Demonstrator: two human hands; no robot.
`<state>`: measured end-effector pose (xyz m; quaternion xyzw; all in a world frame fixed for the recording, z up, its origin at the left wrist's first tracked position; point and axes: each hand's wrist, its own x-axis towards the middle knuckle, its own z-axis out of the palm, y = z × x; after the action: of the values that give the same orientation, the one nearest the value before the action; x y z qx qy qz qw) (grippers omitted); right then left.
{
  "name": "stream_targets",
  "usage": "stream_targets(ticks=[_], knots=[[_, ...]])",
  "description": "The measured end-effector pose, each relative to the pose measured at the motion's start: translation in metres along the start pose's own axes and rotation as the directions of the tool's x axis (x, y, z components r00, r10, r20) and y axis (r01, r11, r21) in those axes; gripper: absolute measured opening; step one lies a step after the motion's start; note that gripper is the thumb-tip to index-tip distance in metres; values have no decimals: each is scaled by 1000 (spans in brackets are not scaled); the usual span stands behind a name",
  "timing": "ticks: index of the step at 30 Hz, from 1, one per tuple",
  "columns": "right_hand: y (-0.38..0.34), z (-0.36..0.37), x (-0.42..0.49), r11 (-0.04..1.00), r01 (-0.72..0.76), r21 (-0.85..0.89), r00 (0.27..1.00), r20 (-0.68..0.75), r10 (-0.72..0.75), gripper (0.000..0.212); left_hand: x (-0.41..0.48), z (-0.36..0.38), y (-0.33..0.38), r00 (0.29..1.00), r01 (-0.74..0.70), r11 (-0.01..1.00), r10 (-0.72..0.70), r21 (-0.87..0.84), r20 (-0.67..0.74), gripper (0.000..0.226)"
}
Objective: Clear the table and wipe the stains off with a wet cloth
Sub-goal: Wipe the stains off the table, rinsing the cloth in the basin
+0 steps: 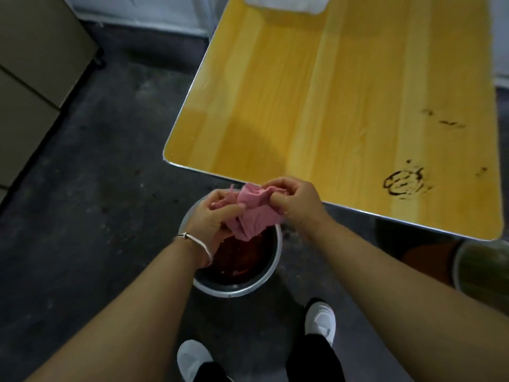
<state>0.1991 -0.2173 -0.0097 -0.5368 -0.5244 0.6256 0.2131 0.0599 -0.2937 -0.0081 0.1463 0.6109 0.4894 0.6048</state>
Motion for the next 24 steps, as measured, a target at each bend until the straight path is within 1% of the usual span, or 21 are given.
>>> stream_targets(ticks=[2,3,4,5,6,8,9,10,11,12,13,14,16,17,19,20,22,23,24], knots=[[-24,-32,3,998,-4,67,997,-75,9,26,2,19,20,995,-84,991,79,-102,-53,29],[-34,-49,4,996,1,89,996,-90,7,27,4,29,29,991,-126,986,119,-108,-69,30],[-44,-67,4,995,13,96,997,-76,-5,28,8,43,38,986,-161,986,158,-46,-59,30],[-51,-77,3,996,25,87,999,-30,-22,30,10,53,44,983,-180,982,181,59,-26,29],[-57,-90,2,996,39,85,999,14,-40,32,14,69,51,983,-186,966,183,182,33,35],[-68,-109,1,991,53,127,996,70,-62,33,20,101,63,978,-195,905,150,379,145,58],[-73,-117,2,986,51,157,995,80,-64,33,23,115,67,974,-207,873,143,442,174,61],[-76,-127,3,983,53,173,995,79,-67,33,26,128,71,968,-232,849,151,474,201,50],[-80,-140,5,984,60,170,995,70,-73,31,28,143,77,962,-259,826,172,501,213,30],[-82,-151,7,985,70,160,995,60,-81,27,30,154,82,957,-285,802,215,524,192,17],[-84,-162,8,986,81,146,995,47,-89,24,34,163,88,953,-303,789,262,535,154,21],[-87,-173,9,986,94,135,994,40,-100,21,36,173,93,950,-304,805,292,509,106,26],[-91,-187,13,988,119,95,990,67,-125,18,37,189,105,945,-306,865,327,398,15,29],[-94,-192,16,990,121,66,988,90,-127,19,37,197,112,936,-320,873,352,368,-22,28],[-102,-199,20,995,99,10,986,133,-100,22,39,205,120,906,-353,839,416,414,-71,25],[-107,-202,23,995,89,-35,983,162,-82,22,39,209,125,893,-372,811,445,451,-63,24],[-119,-205,26,981,89,-175,975,218,-49,23,38,214,130,881,-398,736,474,548,4,24],[-125,-204,28,973,86,-215,975,219,-37,23,38,214,133,882,-409,697,467,589,61,21],[-130,-204,31,974,68,-215,979,202,-23,23,36,215,137,894,-407,666,432,625,121,18]])
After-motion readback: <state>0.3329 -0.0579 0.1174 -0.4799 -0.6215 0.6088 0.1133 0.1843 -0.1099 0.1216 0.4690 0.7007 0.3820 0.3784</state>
